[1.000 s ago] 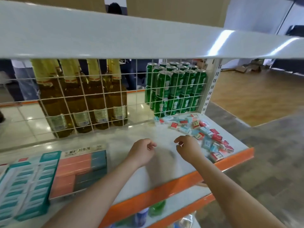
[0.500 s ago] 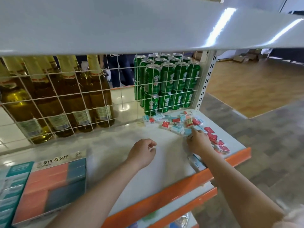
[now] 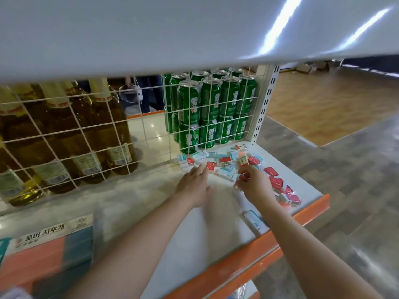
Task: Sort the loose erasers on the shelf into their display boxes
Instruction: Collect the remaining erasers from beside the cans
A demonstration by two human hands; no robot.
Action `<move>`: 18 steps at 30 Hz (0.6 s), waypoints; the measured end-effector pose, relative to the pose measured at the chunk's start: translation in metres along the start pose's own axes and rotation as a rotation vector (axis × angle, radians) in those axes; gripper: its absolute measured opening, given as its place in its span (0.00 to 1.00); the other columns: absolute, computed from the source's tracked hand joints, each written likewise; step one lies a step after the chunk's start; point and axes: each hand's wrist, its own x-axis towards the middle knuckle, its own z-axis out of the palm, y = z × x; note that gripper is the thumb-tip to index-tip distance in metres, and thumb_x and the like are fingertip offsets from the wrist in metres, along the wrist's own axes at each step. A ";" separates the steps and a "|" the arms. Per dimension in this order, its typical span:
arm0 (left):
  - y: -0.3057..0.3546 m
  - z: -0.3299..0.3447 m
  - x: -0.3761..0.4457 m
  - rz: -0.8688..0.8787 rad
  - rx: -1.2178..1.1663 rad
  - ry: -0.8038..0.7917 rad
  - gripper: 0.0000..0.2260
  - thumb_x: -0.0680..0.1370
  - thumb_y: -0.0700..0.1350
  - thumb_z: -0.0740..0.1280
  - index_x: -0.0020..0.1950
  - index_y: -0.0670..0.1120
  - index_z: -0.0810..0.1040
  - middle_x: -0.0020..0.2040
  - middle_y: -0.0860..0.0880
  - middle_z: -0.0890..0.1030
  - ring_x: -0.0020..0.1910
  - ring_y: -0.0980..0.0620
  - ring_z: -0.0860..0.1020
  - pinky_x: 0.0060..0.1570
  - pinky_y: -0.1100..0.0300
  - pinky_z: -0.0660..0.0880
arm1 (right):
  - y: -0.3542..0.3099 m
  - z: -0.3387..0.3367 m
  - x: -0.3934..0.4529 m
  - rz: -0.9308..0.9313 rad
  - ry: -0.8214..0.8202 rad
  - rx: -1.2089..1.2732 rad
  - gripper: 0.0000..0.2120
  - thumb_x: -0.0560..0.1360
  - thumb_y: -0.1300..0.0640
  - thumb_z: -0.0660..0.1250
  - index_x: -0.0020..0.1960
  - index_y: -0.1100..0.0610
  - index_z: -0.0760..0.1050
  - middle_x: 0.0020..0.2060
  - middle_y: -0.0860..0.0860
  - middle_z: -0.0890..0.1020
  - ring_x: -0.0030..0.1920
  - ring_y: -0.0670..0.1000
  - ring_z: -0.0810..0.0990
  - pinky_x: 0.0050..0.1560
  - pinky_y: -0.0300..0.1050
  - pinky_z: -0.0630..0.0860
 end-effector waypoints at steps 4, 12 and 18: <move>0.007 0.004 0.022 -0.038 -0.039 -0.082 0.28 0.82 0.52 0.51 0.77 0.45 0.43 0.78 0.50 0.42 0.77 0.48 0.43 0.74 0.52 0.47 | 0.000 -0.001 0.000 -0.016 0.043 0.021 0.12 0.75 0.63 0.64 0.58 0.57 0.77 0.54 0.54 0.82 0.53 0.54 0.79 0.51 0.45 0.75; 0.008 0.008 0.032 -0.032 -0.071 -0.047 0.26 0.81 0.47 0.53 0.77 0.46 0.48 0.78 0.50 0.48 0.76 0.49 0.50 0.73 0.53 0.51 | 0.008 -0.006 0.001 0.013 0.029 0.097 0.10 0.76 0.62 0.63 0.57 0.57 0.76 0.52 0.53 0.81 0.46 0.55 0.79 0.44 0.52 0.78; 0.011 0.011 0.009 -0.054 -0.078 0.156 0.12 0.80 0.46 0.57 0.60 0.42 0.70 0.61 0.45 0.69 0.58 0.44 0.73 0.47 0.56 0.67 | 0.009 -0.007 -0.003 0.038 0.019 0.213 0.11 0.76 0.63 0.64 0.57 0.57 0.75 0.54 0.54 0.80 0.44 0.51 0.77 0.45 0.47 0.77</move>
